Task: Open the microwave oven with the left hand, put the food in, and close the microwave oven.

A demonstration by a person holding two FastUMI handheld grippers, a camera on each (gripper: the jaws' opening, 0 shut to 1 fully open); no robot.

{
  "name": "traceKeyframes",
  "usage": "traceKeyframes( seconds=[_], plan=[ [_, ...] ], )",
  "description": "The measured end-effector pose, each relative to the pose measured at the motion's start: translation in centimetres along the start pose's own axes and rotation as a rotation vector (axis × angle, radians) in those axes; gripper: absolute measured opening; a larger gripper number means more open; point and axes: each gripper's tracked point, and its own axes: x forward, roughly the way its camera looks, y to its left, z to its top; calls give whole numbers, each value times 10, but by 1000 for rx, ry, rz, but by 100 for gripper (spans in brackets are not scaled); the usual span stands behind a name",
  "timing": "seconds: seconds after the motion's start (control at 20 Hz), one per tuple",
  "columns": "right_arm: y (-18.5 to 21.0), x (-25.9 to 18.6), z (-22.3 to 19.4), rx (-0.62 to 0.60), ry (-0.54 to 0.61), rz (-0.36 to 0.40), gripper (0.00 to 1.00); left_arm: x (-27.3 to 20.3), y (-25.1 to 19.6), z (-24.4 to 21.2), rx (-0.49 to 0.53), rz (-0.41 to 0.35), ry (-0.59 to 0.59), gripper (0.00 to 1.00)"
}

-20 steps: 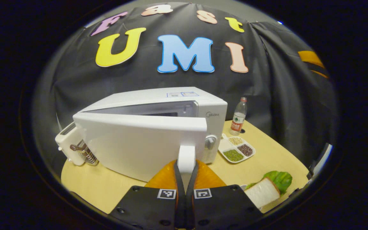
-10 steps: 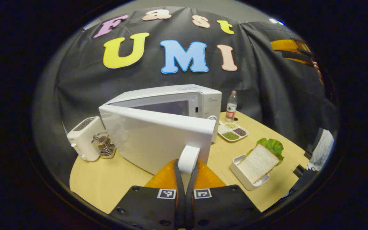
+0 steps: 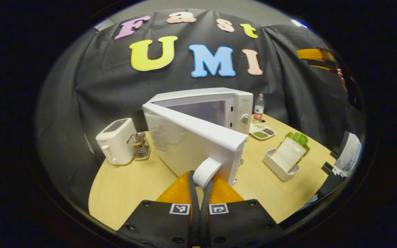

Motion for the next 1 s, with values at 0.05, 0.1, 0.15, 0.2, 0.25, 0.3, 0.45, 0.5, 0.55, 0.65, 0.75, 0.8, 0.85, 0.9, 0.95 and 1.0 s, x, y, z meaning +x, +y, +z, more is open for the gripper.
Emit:
traceKeyframes(
  seconds=[0.05,0.1,0.15,0.2,0.25,0.3,0.45,0.5,0.55,0.65,0.75,0.8,0.85,0.9,0.95,1.0],
  plan=[
    [5,-3,-3,-6,5,3,95,-6,12,-3,14,4,1,6],
    [9,-5,-3,-14,9,7,95,-10,21,-6,17,2,6,7],
    [12,-6,-4,-23,15,9,95,-14,30,-11,17,-2,9,6],
    [15,-7,-5,-28,20,14,95,-18,38,-14,24,-5,11,6],
    [18,-8,-7,-31,25,18,95,-22,47,-17,35,-4,8,6],
    [20,-9,-9,-29,35,21,95,-25,56,-18,40,-3,7,6],
    [28,-9,-14,-5,64,26,95,-34,80,-27,44,-2,0,6],
    [31,-8,-16,9,75,30,95,-35,90,-30,44,6,-1,6],
    [35,-8,-19,22,86,34,95,-37,98,-32,38,15,1,6],
    [36,-7,-23,37,110,33,95,-39,114,-36,21,32,3,6],
    [32,-6,-21,56,116,27,95,-40,126,-38,3,53,-2,6],
    [31,-5,-21,67,120,29,95,-41,129,-38,-13,56,-5,7],
    [28,-3,-23,74,131,30,95,-43,130,-39,-20,57,-6,7],
    [23,0,-27,81,148,24,95,-43,131,-38,-22,55,-8,8],
    [15,3,-31,86,166,14,95,-44,129,-42,-22,50,-8,10],
    [7,5,-35,94,183,0,95,-44,130,-44,-28,48,-6,12]
  ],
)
